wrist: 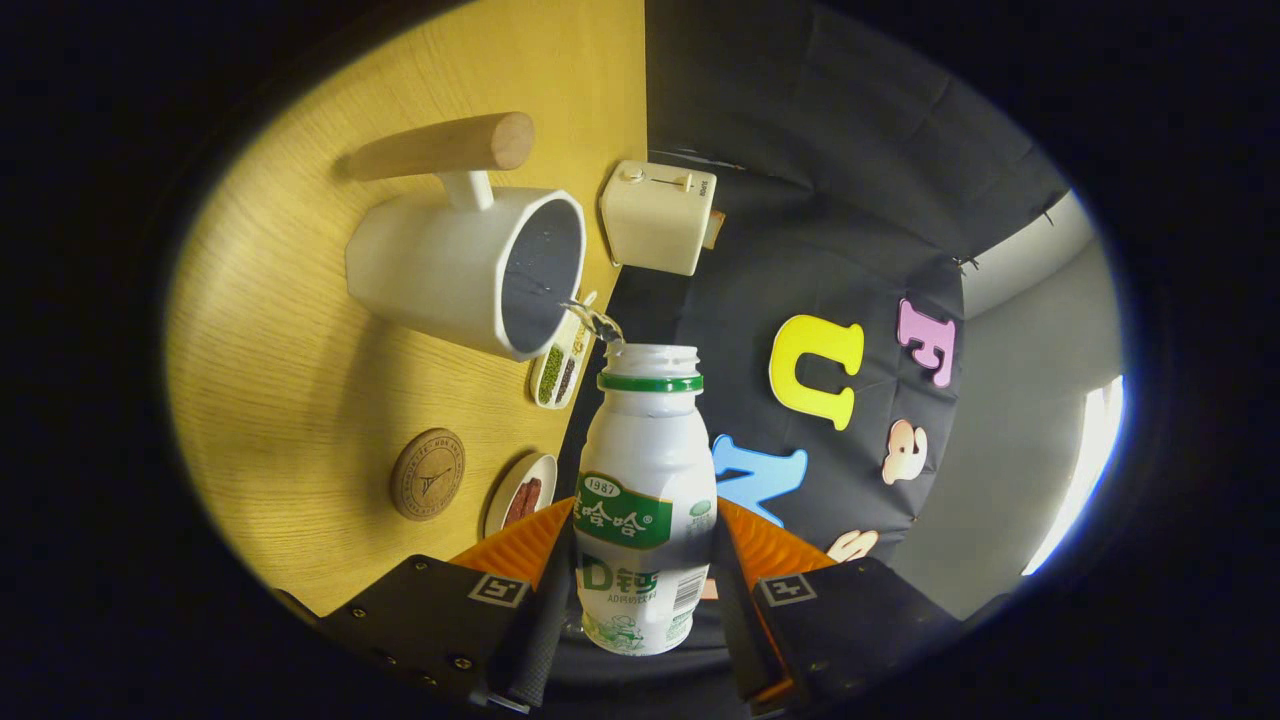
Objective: Take the bottle from table, then pour the juice into the cup, finally place the bottle on the coaster
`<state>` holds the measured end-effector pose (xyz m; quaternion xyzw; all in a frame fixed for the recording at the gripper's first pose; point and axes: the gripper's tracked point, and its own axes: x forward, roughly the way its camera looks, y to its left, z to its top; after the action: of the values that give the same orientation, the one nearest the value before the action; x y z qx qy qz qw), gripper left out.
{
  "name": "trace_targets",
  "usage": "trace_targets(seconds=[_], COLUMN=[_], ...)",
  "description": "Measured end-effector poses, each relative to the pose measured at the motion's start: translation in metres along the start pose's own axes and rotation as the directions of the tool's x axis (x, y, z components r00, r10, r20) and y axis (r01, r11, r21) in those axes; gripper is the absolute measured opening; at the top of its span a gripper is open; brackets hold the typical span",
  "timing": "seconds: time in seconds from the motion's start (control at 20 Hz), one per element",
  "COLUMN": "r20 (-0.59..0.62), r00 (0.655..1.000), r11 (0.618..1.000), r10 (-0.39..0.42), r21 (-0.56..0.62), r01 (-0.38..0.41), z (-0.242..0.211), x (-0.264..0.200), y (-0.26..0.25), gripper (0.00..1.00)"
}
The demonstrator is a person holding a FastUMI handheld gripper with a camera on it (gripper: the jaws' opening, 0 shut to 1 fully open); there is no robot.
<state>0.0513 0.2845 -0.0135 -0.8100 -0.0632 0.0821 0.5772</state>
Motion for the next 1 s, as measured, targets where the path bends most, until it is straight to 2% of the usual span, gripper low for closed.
trace_targets(seconds=[0.4,1.0], r20=[0.006,-0.001], r00=[1.000,1.000], r11=[0.998,0.988], r10=[-0.024,-0.014], r21=[-0.058,-0.152], r01=[0.024,0.014], z=[0.0014,0.0019], x=[0.0020,0.0026], y=[-0.0024,-0.0048], gripper=[0.68,0.68])
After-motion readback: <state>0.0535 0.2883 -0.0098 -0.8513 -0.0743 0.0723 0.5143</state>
